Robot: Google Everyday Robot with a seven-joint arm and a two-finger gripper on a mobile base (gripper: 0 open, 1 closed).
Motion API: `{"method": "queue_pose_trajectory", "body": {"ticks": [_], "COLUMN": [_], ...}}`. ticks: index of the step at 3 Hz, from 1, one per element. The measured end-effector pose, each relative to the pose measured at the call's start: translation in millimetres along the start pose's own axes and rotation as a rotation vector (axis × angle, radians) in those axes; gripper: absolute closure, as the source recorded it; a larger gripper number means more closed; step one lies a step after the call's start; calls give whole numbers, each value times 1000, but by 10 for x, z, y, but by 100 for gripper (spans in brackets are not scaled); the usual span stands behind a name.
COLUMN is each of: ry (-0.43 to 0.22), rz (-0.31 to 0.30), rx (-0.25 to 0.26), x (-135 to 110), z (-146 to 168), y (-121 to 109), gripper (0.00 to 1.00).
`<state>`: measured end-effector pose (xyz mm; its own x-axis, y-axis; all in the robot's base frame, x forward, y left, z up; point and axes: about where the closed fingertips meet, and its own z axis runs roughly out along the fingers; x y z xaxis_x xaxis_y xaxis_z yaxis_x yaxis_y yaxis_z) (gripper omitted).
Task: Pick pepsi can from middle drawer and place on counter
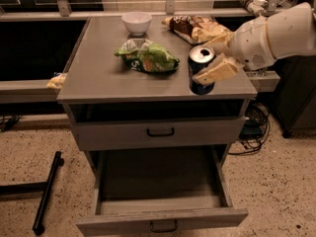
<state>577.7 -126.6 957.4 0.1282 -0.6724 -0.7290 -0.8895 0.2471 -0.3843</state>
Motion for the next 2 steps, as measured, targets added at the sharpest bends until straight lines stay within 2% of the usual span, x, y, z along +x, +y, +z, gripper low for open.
{"method": "queue_pose_trajectory", "body": {"ticks": [2], "ry": [-5], "rz": [99], "rx": [-6], "x": [273], "z": [335], "y": [-671], "gripper": [100]}}
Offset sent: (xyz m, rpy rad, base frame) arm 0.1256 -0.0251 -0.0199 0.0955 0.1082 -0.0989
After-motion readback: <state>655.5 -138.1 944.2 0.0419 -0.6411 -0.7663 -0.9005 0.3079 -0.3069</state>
